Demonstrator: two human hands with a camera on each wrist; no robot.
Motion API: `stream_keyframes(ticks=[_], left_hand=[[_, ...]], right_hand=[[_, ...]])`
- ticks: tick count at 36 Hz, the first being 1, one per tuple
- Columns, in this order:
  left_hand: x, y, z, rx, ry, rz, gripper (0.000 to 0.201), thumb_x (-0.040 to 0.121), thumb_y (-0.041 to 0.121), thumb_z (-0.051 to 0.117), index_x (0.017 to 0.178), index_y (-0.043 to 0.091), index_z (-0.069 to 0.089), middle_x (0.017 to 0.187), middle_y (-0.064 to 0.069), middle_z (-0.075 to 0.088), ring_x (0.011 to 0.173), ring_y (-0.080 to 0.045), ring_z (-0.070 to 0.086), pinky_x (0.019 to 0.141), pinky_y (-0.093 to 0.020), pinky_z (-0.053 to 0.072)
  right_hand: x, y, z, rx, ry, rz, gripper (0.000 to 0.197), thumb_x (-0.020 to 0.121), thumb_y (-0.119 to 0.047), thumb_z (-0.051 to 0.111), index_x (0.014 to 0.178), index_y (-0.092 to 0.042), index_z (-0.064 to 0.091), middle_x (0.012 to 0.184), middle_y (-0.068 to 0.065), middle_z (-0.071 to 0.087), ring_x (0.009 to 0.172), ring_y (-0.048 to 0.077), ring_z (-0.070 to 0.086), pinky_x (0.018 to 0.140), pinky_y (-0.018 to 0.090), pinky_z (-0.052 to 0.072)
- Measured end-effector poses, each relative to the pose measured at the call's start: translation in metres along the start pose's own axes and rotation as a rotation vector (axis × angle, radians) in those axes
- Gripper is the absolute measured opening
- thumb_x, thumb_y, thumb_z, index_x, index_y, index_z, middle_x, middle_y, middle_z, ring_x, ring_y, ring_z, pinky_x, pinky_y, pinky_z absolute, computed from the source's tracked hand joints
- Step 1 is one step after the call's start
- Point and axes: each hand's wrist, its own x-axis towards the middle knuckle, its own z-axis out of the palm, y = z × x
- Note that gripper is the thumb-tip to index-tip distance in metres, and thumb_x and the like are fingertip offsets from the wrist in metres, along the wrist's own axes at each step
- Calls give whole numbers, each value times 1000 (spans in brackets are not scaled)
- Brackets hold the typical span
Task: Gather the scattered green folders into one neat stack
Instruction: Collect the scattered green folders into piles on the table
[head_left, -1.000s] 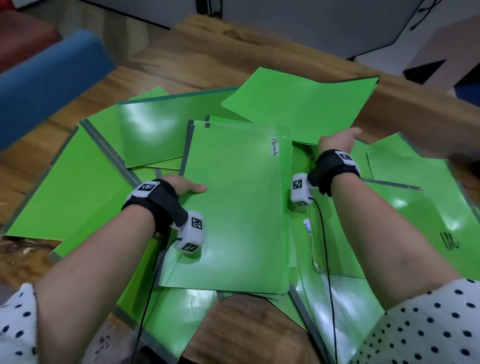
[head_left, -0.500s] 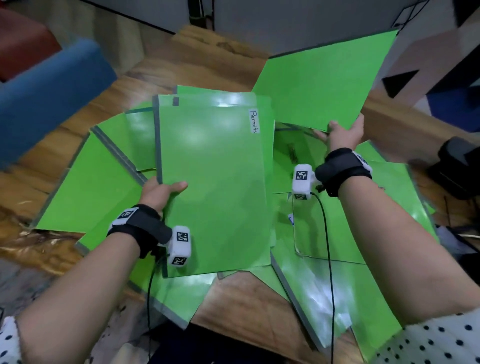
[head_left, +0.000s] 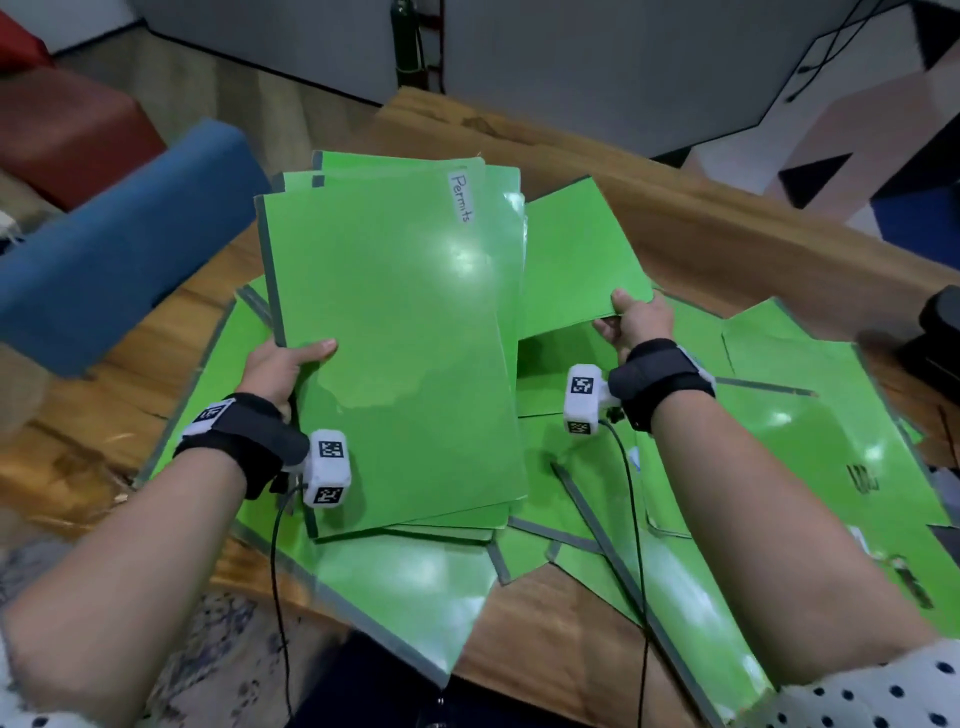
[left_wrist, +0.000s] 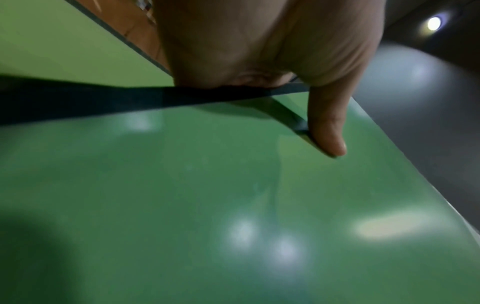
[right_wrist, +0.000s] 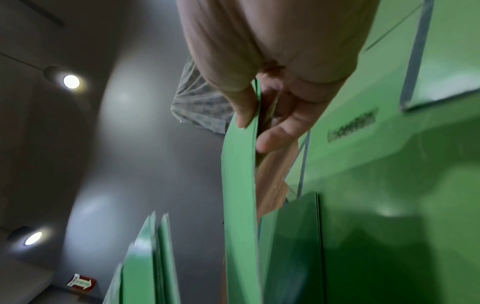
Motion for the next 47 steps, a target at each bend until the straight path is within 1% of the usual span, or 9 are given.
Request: stream_keyframes(ticks=[9, 13, 19, 24, 28, 33, 39, 44, 47], left_hand=[[69, 17, -8, 116, 47, -25, 84, 57, 27, 87, 126, -6, 51, 115, -16, 64, 97, -28, 62, 81, -32, 48], [92, 22, 8, 239, 84, -35, 88, 64, 31, 84, 132, -8, 44, 127, -15, 55, 113, -32, 53, 101, -39, 40], [118, 8, 25, 375, 81, -71, 84, 75, 30, 78, 137, -7, 36, 135, -16, 49, 121, -34, 48, 106, -40, 37], [126, -3, 25, 438, 72, -143, 87, 78, 29, 75, 141, -7, 27, 142, -19, 41, 127, -35, 41, 106, -42, 33], [131, -3, 24, 462, 43, -214, 89, 74, 32, 78, 140, -5, 31, 140, -18, 44, 124, -37, 44, 106, -46, 35], [134, -2, 26, 487, 23, -237, 88, 74, 33, 77, 140, -5, 33, 139, -18, 44, 123, -37, 45, 101, -43, 37], [133, -1, 26, 523, 7, -234, 88, 75, 35, 76, 141, -4, 31, 142, -19, 42, 124, -37, 44, 106, -45, 35], [127, -2, 27, 514, 0, -229, 87, 75, 35, 76, 141, -2, 31, 141, -18, 42, 124, -38, 43, 107, -50, 33], [119, -1, 27, 491, -16, -227, 91, 73, 37, 77, 142, -1, 31, 141, -17, 42, 125, -38, 42, 107, -52, 32]], right_hand=[[20, 42, 72, -152, 37, 35, 64, 93, -12, 58, 147, -6, 25, 140, 15, 41, 63, 15, 56, 42, 18, 52], [45, 54, 90, -280, 72, 52, 60, 92, -11, 55, 146, -4, 29, 117, 14, 56, 49, 16, 53, 33, 18, 44], [70, 64, 101, -644, 89, 70, 27, 87, -10, 51, 108, 3, 61, 93, 13, 61, 77, 26, 54, 63, 28, 42], [84, 58, 108, -962, 77, -1, 22, 87, -17, 54, 71, -3, 48, 93, 16, 54, 86, 29, 52, 77, 35, 46], [93, 53, 117, -1168, 44, -99, 43, 84, -43, 60, 104, -5, 59, 126, 15, 53, 122, 32, 45, 87, 39, 39], [97, 47, 123, -1269, -6, -59, 84, 64, -71, 67, 115, -4, 58, 132, 17, 52, 129, 34, 38, 102, 45, 36], [103, 45, 114, -1143, -82, 58, 91, 52, -60, 82, 119, -5, 53, 124, 13, 59, 119, 35, 50, 97, 47, 45], [94, 36, 94, -827, -157, 170, 70, 73, -31, 80, 129, -1, 51, 118, 5, 58, 109, 30, 57, 84, 36, 48], [83, 32, 74, -610, -214, 248, 61, 77, -25, 75, 125, -1, 46, 123, 9, 53, 111, 34, 55, 95, 43, 45]])
